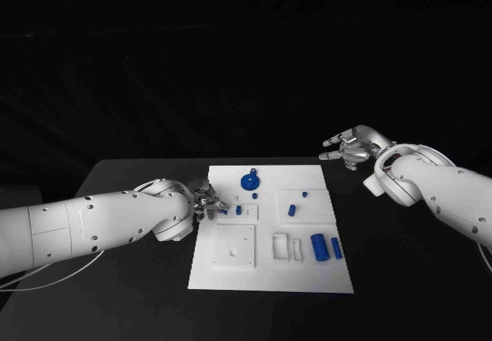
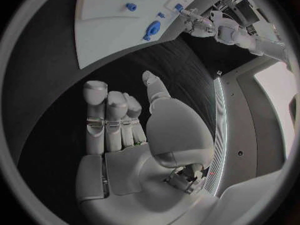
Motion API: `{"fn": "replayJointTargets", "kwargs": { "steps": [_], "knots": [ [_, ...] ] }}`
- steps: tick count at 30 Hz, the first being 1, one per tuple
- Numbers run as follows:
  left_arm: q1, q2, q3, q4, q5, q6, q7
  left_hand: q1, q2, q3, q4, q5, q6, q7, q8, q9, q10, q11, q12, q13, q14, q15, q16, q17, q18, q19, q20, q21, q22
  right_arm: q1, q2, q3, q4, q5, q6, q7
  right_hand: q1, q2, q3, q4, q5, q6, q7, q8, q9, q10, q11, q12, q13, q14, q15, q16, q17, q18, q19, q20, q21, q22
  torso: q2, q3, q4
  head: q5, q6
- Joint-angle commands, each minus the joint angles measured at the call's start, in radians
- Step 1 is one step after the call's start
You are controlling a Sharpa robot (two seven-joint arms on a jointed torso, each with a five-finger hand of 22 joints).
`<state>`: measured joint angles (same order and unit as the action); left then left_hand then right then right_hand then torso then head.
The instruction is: Assemble the parts on the task board
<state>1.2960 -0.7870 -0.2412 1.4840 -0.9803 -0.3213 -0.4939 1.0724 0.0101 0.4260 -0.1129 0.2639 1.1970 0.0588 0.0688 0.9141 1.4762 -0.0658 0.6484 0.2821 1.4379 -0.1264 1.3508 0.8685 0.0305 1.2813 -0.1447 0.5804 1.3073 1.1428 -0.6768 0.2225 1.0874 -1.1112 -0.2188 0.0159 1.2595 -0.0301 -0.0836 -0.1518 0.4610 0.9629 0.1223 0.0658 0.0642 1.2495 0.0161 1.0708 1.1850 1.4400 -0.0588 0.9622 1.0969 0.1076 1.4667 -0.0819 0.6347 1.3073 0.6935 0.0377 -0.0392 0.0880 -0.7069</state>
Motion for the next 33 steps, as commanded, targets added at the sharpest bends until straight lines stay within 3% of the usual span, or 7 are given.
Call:
{"fn": "replayJointTargets", "kwargs": {
  "steps": [1, 33],
  "knots": [
    [-0.001, 0.004, 0.001, -0.002, 0.005, 0.016, -0.003, 0.017, 0.01, 0.015, -0.007, 0.0, 0.147, -0.098, 0.005, 0.001, 0.039, -0.018, 0.0, -0.001, -0.001, -0.007, 0.0, -0.001, -0.002, 0.0, -0.002, 0.004, 0.018, 0.0, 0.001, 0.0, 0.001, -0.006, 0.015, 0.002, -0.005, 0.006, 0.003, -0.001, 0.005, 0.007, 0.002, -0.003, 0.0, -0.003, -0.001, -0.006, -0.001, -0.002, 0.0, -0.004, -0.001, 0.017, 0.05, 0.004, -0.004, 0.052, 0.0, 0.0002, -0.0001, 0.0, -0.001],
    [-0.001, 0.015, 0.0, -0.006, -0.041, 0.08, -0.039, 0.018, 0.009, 0.017, -0.014, 0.007, 0.145, -0.097, 0.005, 0.002, 0.039, -0.018, 0.001, -0.005, -0.002, -0.005, 0.001, -0.002, -0.004, -0.002, -0.001, 0.004, 0.019, 0.0, -0.007, 0.0, 0.016, -0.006, 0.013, 0.004, -0.007, 0.006, 0.003, 0.001, 0.006, 0.007, 0.002, -0.003, 0.001, -0.001, -0.001, -0.004, 0.0, -0.001, 0.0, -0.003, 0.0, 0.018, 0.05, 0.004, -0.003, 0.051, 0.0, -0.0002, 0.0007, -0.001, -0.01]
  ]
}}
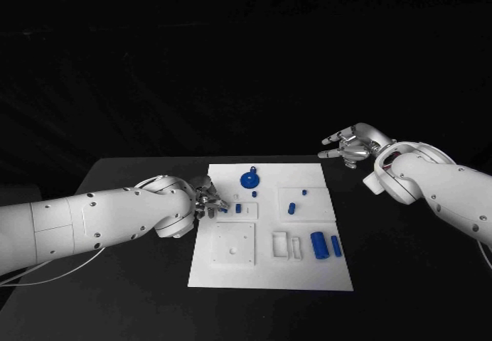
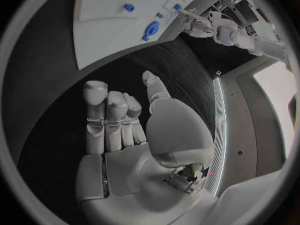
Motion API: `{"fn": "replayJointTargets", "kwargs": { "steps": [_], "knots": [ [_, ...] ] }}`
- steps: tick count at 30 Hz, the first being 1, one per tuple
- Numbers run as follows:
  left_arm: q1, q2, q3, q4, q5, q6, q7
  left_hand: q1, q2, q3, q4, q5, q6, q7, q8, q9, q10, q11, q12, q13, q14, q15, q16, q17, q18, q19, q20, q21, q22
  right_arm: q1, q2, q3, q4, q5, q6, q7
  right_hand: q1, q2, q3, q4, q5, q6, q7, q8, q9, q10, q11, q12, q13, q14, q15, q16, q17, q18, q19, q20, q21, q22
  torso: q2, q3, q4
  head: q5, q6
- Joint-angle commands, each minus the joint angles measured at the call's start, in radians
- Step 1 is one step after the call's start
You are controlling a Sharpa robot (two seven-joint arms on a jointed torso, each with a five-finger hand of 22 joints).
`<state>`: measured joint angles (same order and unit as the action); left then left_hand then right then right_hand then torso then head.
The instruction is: Assemble the parts on the task board
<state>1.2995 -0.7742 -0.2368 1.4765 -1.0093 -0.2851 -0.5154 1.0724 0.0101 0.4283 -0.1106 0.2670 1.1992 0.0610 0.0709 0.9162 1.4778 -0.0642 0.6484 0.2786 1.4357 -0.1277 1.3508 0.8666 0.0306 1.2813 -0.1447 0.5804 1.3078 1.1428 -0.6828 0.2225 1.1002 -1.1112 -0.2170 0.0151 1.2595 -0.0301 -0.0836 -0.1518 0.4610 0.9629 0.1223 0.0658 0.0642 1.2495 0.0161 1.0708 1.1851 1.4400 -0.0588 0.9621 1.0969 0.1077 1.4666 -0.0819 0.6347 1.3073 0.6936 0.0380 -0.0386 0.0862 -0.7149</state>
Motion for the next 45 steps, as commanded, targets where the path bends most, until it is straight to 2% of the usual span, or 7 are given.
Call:
{"fn": "replayJointTargets", "kwargs": {
  "steps": [1, 28, 35, 45],
  "knots": [
    [-0.005, 0.002, -0.004, 0.001, -0.014, 0.047, -0.018, 0.018, 0.009, 0.014, -0.016, 0.003, 0.143, -0.099, 0.003, 0.0, 0.038, -0.02, 0.001, -0.001, 0.0, -0.003, 0.001, 0.0, -0.004, -0.002, -0.001, 0.004, 0.018, 0.0, -0.001, 0.0, 0.003, -0.006, 0.012, 0.004, -0.007, 0.007, 0.003, 0.001, 0.006, 0.007, 0.002, -0.003, 0.001, -0.001, -0.001, -0.004, 0.0, -0.001, 0.0, -0.003, 0.0, 0.018, 0.05, 0.004, -0.003, 0.051, 0.0, -0.0003, 0.0001, 0.001, -0.002],
    [-0.006, 0.009, -0.005, 0.003, -0.028, 0.108, -0.028, 0.022, 0.008, 0.008, -0.023, -0.008, 0.141, -0.098, 0.002, -0.002, 0.038, -0.018, -0.002, -0.005, -0.002, -0.002, -0.002, -0.007, -0.005, -0.004, 0.0, 0.003, 0.018, -0.002, -0.001, 0.0, 0.003, -0.006, 0.015, 0.007, -0.008, 0.007, 0.003, 0.002, 0.007, 0.007, 0.002, -0.003, 0.001, -0.002, -0.001, -0.006, -0.001, -0.001, -0.001, -0.006, -0.002, 0.018, 0.05, 0.004, -0.003, 0.05, 0.0, -0.0002, -0.0002, 0.002, -0.008],
    [-0.006, 0.009, -0.005, 0.002, -0.029, 0.124, -0.031, 0.027, 0.006, -0.002, -0.025, -0.02, 0.141, -0.097, 0.0, -0.014, 0.038, -0.017, -0.006, -0.004, -0.003, -0.001, -0.004, -0.01, -0.005, -0.005, 0.001, 0.0, 0.018, -0.003, 0.0, 0.0, 0.002, -0.006, 0.016, 0.007, -0.009, 0.007, 0.003, 0.004, 0.008, 0.007, 0.002, -0.003, 0.001, -0.002, -0.001, -0.006, -0.001, -0.001, -0.001, -0.006, -0.001, 0.018, 0.05, 0.004, -0.003, 0.049, 0.0, -0.0004, 0.0001, 0.002, -0.011],
    [-0.007, 0.009, -0.005, 0.001, -0.029, 0.12, -0.032, 0.027, 0.009, -0.004, -0.022, -0.009, 0.145, -0.098, 0.002, -0.019, 0.038, -0.018, -0.003, 0.0, -0.002, -0.001, 0.0, -0.003, -0.005, -0.004, 0.001, 0.001, 0.018, -0.004, 0.001, 0.0, 0.001, -0.006, 0.016, 0.007, -0.009, 0.007, 0.003, 0.004, 0.008, 0.007, 0.002, -0.003, 0.001, -0.002, -0.001, -0.006, -0.001, -0.001, -0.001, -0.006, -0.001, 0.018, 0.05, 0.004, -0.003, 0.049, 0.0, -0.0006, -0.0002, 0.003, -0.01]
  ]
}}
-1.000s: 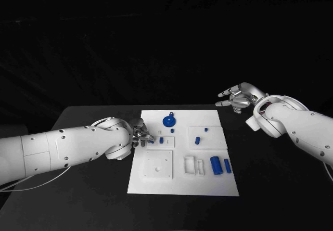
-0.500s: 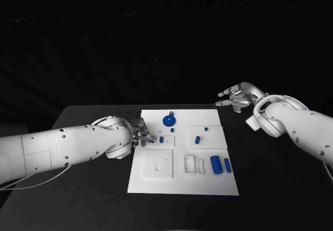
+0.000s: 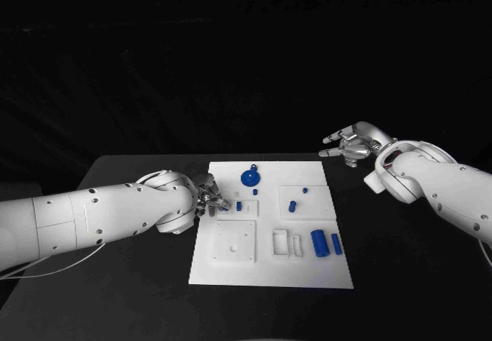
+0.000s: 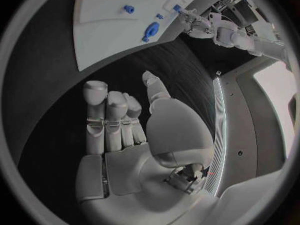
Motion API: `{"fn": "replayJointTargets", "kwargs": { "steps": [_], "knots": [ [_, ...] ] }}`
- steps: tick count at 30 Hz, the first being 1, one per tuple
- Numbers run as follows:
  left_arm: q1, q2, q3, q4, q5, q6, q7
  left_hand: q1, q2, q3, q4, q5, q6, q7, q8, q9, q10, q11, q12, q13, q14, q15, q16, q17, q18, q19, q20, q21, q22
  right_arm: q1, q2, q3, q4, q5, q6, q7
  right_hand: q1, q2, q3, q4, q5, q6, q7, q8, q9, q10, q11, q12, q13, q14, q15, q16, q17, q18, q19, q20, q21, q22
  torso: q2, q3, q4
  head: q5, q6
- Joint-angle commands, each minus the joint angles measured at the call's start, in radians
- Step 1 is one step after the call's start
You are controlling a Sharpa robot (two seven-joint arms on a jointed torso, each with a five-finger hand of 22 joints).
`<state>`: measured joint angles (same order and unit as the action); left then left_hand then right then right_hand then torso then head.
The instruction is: Assemble the parts on the task board
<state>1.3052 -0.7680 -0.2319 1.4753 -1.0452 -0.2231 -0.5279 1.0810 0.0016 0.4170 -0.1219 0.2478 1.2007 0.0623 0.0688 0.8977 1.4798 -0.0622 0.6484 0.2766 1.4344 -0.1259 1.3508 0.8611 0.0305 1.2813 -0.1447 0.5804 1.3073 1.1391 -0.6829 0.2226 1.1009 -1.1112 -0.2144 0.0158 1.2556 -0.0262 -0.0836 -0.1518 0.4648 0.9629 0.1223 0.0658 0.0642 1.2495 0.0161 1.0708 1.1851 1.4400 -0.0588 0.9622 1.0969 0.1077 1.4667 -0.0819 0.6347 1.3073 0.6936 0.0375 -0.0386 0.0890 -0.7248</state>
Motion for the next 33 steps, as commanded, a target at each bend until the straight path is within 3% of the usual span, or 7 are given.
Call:
{"fn": "replayJointTargets", "kwargs": {
  "steps": [1, 19, 23, 27, 33],
  "knots": [
    [-0.012, 0.003, -0.01, 0.001, 0.006, 0.056, -0.019, 0.017, 0.018, 0.008, -0.01, 0.013, 0.144, -0.1, 0.005, 0.001, 0.036, -0.02, -0.002, 0.002, 0.0, -0.003, 0.001, 0.003, -0.005, -0.004, 0.001, 0.001, 0.019, -0.001, 0.001, 0.0, 0.0, -0.006, 0.013, 0.006, -0.005, 0.003, 0.003, 0.004, 0.004, 0.007, 0.002, -0.003, 0.001, -0.002, -0.001, -0.006, -0.001, -0.001, -0.001, -0.006, -0.001, 0.018, 0.05, 0.004, -0.003, 0.049, 0.0, 0.0001, -0.0004, 0.001, 0.001],
    [-0.013, 0.003, -0.01, -0.01, 0.007, 0.037, -0.044, -0.018, 0.022, 0.035, -0.022, 0.059, 0.149, -0.104, 0.011, 0.044, 0.036, -0.023, 0.015, -0.002, 0.004, -0.004, 0.015, 0.025, -0.005, -0.003, 0.0, 0.011, 0.019, -0.002, 0.005, 0.0, -0.002, -0.006, 0.015, 0.006, -0.005, 0.003, 0.007, 0.004, 0.037, 0.007, 0.002, -0.003, 0.0, -0.003, -0.002, -0.006, -0.001, -0.001, -0.001, -0.006, -0.002, 0.018, 0.05, 0.004, -0.003, 0.048, 0.0, 0.0002, -0.0006, 0.001, 0.003],
    [-0.013, 0.003, -0.01, -0.011, 0.006, 0.039, -0.049, -0.03, 0.024, 0.039, -0.032, 0.069, 0.151, -0.106, 0.01, 0.069, 0.036, -0.024, 0.023, -0.006, 0.006, -0.005, 0.02, 0.036, -0.004, -0.004, 0.0, 0.016, 0.019, -0.002, 0.005, 0.0, -0.002, -0.006, 0.016, 0.006, -0.006, 0.002, 0.007, 0.004, 0.04, 0.007, 0.002, -0.003, 0.0, -0.002, -0.002, -0.006, -0.001, -0.001, -0.001, -0.007, -0.002, 0.017, 0.05, 0.004, -0.004, 0.048, 0.0, 0.0009, -0.0005, 0.002, 0.002],
    [-0.013, 0.002, -0.01, -0.011, 0.005, 0.044, -0.052, -0.047, 0.03, 0.04, -0.035, 0.072, 0.148, -0.11, 0.019, 0.138, 0.036, -0.026, 0.034, -0.019, 0.009, -0.005, 0.027, 0.05, -0.004, -0.002, 0.0, 0.021, 0.019, -0.002, 0.005, 0.0, -0.002, -0.006, 0.016, 0.006, -0.006, 0.002, 0.009, 0.003, 0.044, 0.007, 0.002, -0.003, 0.0, -0.002, -0.002, -0.005, 0.0, -0.001, -0.001, -0.006, -0.001, 0.017, 0.05, 0.004, -0.004, 0.047, 0.0, 0.0005, -0.0003, 0.002, 0.001],
    [-0.013, 0.003, -0.01, -0.012, 0.005, 0.047, -0.052, -0.05, 0.03, 0.041, -0.037, 0.075, 0.149, -0.11, 0.015, 0.147, 0.036, -0.025, 0.036, -0.025, 0.008, -0.005, 0.026, 0.05, -0.004, -0.004, 0.0, 0.021, 0.019, -0.002, 0.005, 0.0, -0.002, -0.006, 0.016, 0.006, -0.007, 0.002, 0.011, 0.003, 0.049, 0.007, 0.002, -0.003, 0.0, -0.002, -0.002, -0.006, -0.001, -0.001, -0.001, -0.006, -0.001, 0.017, 0.05, 0.004, -0.004, 0.047, 0.0, -0.0002, -0.0002, 0.001, 0.003]
  ]
}}
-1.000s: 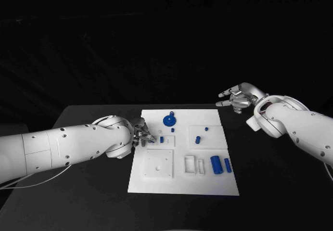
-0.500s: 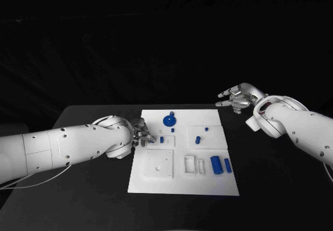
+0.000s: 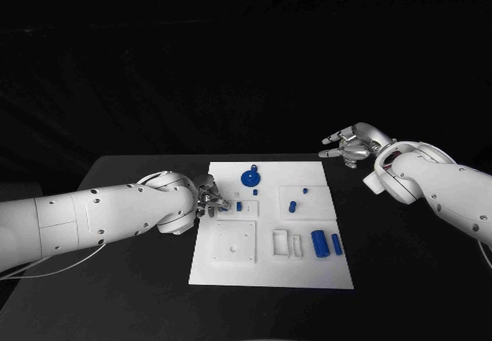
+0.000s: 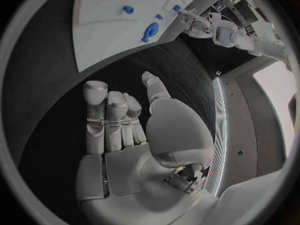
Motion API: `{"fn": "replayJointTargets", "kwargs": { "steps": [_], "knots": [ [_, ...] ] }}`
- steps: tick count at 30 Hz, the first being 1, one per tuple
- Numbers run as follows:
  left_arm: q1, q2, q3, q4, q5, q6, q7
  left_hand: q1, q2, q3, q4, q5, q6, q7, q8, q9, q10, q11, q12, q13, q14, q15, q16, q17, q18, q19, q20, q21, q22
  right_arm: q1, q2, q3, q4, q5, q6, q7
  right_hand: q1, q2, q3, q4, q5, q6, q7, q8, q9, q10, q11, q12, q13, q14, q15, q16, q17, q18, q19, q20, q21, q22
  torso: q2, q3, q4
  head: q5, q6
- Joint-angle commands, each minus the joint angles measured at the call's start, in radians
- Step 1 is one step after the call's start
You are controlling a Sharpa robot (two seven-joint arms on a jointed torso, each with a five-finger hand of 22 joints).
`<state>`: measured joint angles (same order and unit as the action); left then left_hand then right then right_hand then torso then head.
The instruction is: Assemble the parts on the task board
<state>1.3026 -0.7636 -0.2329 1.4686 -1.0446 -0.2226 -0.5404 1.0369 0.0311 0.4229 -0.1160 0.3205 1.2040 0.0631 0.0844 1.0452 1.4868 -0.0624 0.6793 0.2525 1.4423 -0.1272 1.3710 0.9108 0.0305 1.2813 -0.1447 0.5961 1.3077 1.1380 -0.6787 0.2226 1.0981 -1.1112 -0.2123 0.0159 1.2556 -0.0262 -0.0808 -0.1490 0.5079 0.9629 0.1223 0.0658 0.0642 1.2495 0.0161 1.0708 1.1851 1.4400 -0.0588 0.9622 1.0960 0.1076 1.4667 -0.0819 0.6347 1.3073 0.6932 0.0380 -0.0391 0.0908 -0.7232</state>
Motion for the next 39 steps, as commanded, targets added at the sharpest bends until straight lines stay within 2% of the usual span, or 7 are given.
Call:
{"fn": "replayJointTargets", "kwargs": {
  "steps": [1, 11, 14, 29, 39],
  "knots": [
    [-0.01, -0.001, -0.009, -0.005, 0.004, 0.047, -0.04, -0.009, 0.001, 0.036, -0.047, 0.003, 0.148, -0.11, -0.011, 0.018, 0.029, -0.025, 0.012, -0.016, 0.001, -0.004, 0.006, 0.002, -0.003, -0.005, 0.0, 0.007, 0.018, -0.001, 0.0, 0.0, 0.001, -0.006, 0.014, 0.005, -0.007, 0.002, 0.008, 0.0, 0.006, 0.007, 0.002, -0.003, 0.0, -0.002, -0.002, -0.006, -0.001, -0.001, -0.001, -0.006, 0.0, 0.017, 0.05, 0.004, -0.004, 0.047, 0.001, -0.0009, 0.0005, -0.001, 0.001],
    [-0.01, 0.006, -0.009, -0.007, 0.005, 0.06, -0.039, -0.002, 0.001, 0.02, -0.039, -0.02, 0.152, -0.113, -0.006, 0.028, 0.029, -0.026, 0.017, -0.016, 0.002, -0.003, 0.011, 0.012, -0.002, -0.005, 0.002, 0.007, 0.018, -0.001, 0.0, 0.0, 0.001, -0.006, 0.014, 0.005, -0.008, 0.001, 0.01, -0.001, 0.01, 0.007, 0.002, -0.003, 0.0, -0.003, -0.002, -0.007, -0.001, -0.001, -0.001, -0.007, 0.0, 0.017, 0.05, 0.003, -0.003, 0.047, 0.001, -0.0002, -0.0001, -0.001, -0.002],
    [-0.01, 0.009, -0.009, -0.009, 0.005, 0.063, -0.038, 0.006, 0.004, 0.006, -0.028, -0.057, 0.155, -0.114, -0.005, 0.037, 0.029, -0.026, 0.015, -0.019, 0.002, -0.003, 0.01, 0.012, -0.002, -0.005, 0.002, 0.007, 0.018, -0.001, 0.0, 0.0, 0.001, -0.006, 0.014, 0.005, -0.008, 0.001, 0.01, -0.001, 0.01, 0.007, 0.002, -0.003, 0.0, -0.003, -0.002, -0.007, -0.001, -0.001, -0.001, -0.007, 0.0, 0.017, 0.05, 0.003, -0.003, 0.047, 0.001, 0.0002, -0.0003, -0.001, -0.002],
    [-0.01, 0.026, -0.008, -0.02, -0.005, 0.077, -0.039, 0.02, 0.001, -0.004, -0.015, -0.07, 0.155, -0.114, -0.009, 0.042, 0.029, -0.026, 0.015, -0.025, 0.002, -0.003, 0.007, 0.01, -0.002, -0.005, 0.003, 0.005, 0.018, -0.001, -0.001, 0.0, 0.003, -0.006, 0.014, 0.006, -0.01, 0.001, 0.011, 0.0, 0.011, 0.007, 0.002, -0.003, 0.0, -0.002, -0.002, -0.006, -0.001, -0.001, -0.001, -0.007, 0.0, 0.017, 0.05, 0.003, -0.003, 0.047, 0.001, 0.0002, -0.0004, -0.004, -0.002],
    [-0.01, 0.037, -0.008, -0.026, -0.007, 0.088, -0.04, 0.023, 0.0, -0.012, -0.01, -0.091, 0.155, -0.114, -0.009, 0.043, 0.029, -0.026, 0.014, -0.027, 0.001, -0.002, 0.005, 0.007, -0.001, -0.005, 0.004, 0.003, 0.018, -0.001, 0.0, 0.0, 0.002, -0.005, 0.014, 0.006, -0.014, 0.002, 0.012, 0.003, 0.015, 0.008, 0.002, -0.003, 0.0, -0.001, -0.002, -0.006, -0.001, 0.0, -0.002, -0.007, 0.0, 0.017, 0.05, 0.003, -0.004, 0.046, 0.001, 0.0006, 0.0008, -0.004, -0.003]
  ]
}}
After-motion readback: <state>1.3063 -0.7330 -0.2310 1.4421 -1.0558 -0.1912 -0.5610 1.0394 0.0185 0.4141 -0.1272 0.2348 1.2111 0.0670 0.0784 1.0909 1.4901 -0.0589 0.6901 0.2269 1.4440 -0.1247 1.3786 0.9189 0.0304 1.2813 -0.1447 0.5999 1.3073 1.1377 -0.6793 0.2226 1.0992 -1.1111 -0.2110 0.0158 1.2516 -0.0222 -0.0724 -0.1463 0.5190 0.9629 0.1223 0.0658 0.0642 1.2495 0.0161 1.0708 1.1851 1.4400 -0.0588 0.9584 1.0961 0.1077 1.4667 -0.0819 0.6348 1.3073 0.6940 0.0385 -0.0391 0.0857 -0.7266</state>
